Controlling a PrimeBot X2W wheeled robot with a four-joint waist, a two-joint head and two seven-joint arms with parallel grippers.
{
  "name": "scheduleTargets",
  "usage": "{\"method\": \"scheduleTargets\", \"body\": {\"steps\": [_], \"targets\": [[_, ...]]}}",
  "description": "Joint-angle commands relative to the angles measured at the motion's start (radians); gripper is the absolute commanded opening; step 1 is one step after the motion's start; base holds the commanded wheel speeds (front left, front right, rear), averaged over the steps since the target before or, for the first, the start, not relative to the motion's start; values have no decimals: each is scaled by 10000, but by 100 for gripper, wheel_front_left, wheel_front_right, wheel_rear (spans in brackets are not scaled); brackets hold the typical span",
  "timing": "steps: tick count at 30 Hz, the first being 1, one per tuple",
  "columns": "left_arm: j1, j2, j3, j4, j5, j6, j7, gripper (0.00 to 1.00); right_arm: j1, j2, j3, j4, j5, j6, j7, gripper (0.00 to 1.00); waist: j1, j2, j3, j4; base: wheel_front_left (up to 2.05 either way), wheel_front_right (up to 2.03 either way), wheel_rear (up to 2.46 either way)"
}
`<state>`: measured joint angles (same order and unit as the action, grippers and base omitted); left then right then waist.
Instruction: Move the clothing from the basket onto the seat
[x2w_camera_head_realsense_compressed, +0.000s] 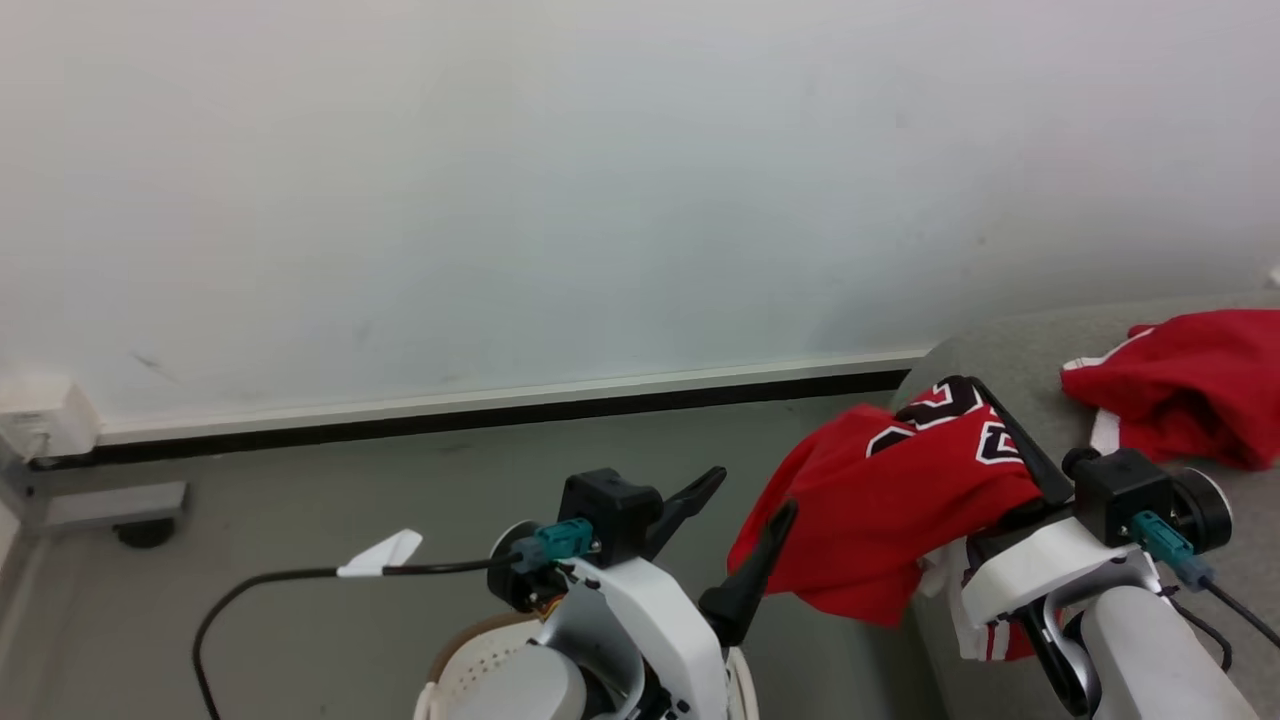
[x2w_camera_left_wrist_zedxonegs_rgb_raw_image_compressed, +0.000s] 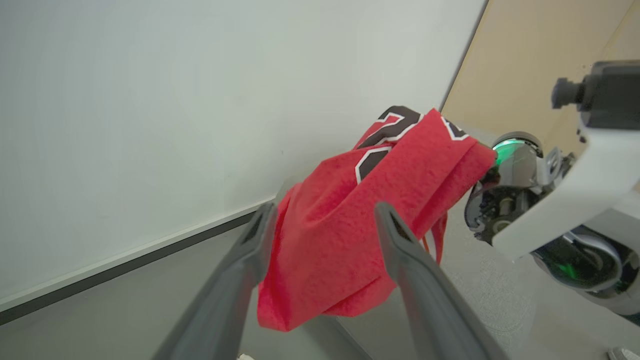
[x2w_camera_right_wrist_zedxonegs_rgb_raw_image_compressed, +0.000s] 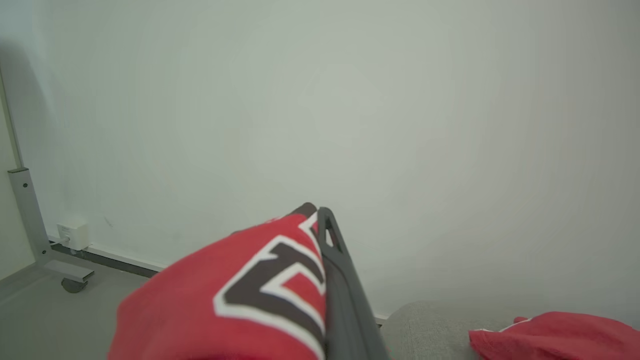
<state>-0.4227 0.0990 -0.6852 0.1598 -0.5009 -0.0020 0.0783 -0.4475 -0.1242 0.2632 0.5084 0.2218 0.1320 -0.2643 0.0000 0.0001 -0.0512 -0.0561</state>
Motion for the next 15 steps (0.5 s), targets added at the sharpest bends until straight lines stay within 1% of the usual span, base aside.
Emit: {"method": "scheduleTargets", "body": {"steps": [1,9,15], "targets": [[79,-30,-10,21,-29,-9,-85,100,-114,-121,-51,-123,-7,-26,0,0,0,-1,93,-364,0,0,0],[-59,-111,-150,124,-94,-15,-198,100,190,-527,-139,-668,85,-25,0,0,0,-1,310,-1257,0,0,0],[-188,-146,-287,166,-80,-68,-242,100,277,-729,-356,-1129,143,-26,0,0,0,-1,590,-1627,0,0,0]]}}
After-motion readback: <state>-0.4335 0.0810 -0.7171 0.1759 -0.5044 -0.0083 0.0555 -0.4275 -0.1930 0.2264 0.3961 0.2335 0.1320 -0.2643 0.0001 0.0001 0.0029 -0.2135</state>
